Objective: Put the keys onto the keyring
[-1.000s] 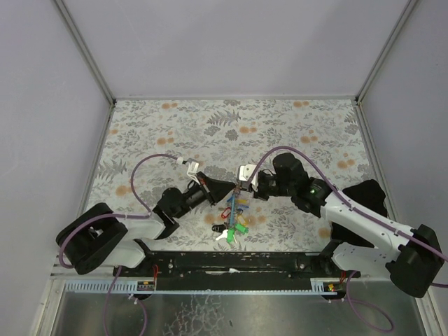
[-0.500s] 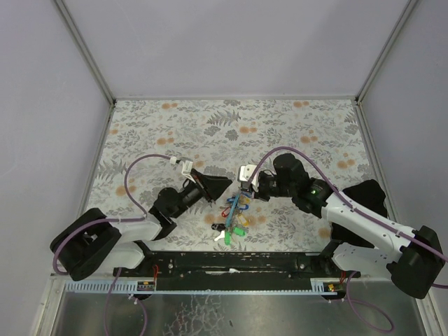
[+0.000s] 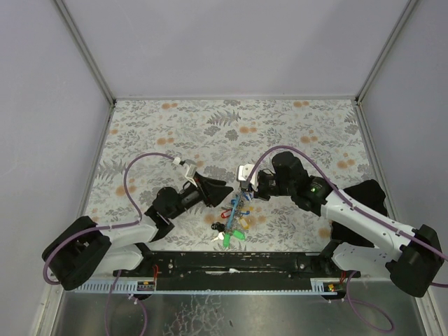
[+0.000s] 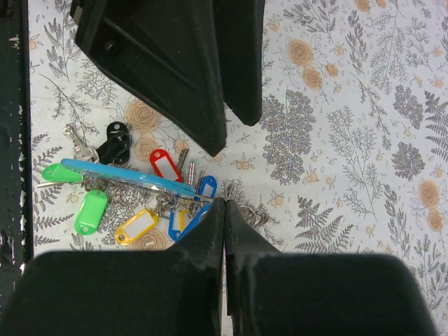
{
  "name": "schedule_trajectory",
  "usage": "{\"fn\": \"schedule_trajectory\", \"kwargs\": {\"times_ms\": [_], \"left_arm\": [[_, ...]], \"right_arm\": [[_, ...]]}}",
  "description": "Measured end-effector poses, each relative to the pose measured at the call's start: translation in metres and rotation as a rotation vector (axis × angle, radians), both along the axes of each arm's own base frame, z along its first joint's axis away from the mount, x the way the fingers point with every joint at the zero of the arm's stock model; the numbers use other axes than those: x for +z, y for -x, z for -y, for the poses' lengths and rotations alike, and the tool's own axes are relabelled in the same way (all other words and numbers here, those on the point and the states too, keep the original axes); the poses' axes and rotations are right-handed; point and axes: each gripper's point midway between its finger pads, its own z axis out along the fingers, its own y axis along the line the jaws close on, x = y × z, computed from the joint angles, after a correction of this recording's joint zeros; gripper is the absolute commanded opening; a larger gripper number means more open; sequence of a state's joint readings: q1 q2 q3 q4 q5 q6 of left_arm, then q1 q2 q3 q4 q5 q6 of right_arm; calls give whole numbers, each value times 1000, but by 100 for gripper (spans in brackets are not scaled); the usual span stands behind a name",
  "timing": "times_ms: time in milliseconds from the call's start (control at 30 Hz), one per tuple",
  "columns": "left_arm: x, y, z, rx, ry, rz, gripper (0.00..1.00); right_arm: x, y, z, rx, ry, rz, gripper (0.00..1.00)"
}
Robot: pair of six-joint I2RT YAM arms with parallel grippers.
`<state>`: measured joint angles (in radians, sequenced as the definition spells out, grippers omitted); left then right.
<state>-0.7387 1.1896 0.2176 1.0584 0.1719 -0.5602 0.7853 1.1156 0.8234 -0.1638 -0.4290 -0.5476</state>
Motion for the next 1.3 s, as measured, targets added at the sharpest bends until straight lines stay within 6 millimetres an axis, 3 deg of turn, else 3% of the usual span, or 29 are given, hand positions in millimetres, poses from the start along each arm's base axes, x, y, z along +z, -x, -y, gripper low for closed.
{"fn": "schedule_trajectory", "kwargs": {"times_ms": [267, 567, 833, 1300], "left_arm": [[-10, 13, 2, -85, -117, 86, 49], [-23, 8, 1, -194, -260, 246, 49], [0, 11, 20, -340, -289, 405, 42], [-7, 31, 30, -514, -300, 428, 33]], "right_arm": [[0, 5, -1, 37, 2, 3, 0], [8, 16, -4, 115, 13, -13, 0], [4, 19, -5, 143, 41, -35, 0], [8, 25, -5, 179, 41, -49, 0]]}}
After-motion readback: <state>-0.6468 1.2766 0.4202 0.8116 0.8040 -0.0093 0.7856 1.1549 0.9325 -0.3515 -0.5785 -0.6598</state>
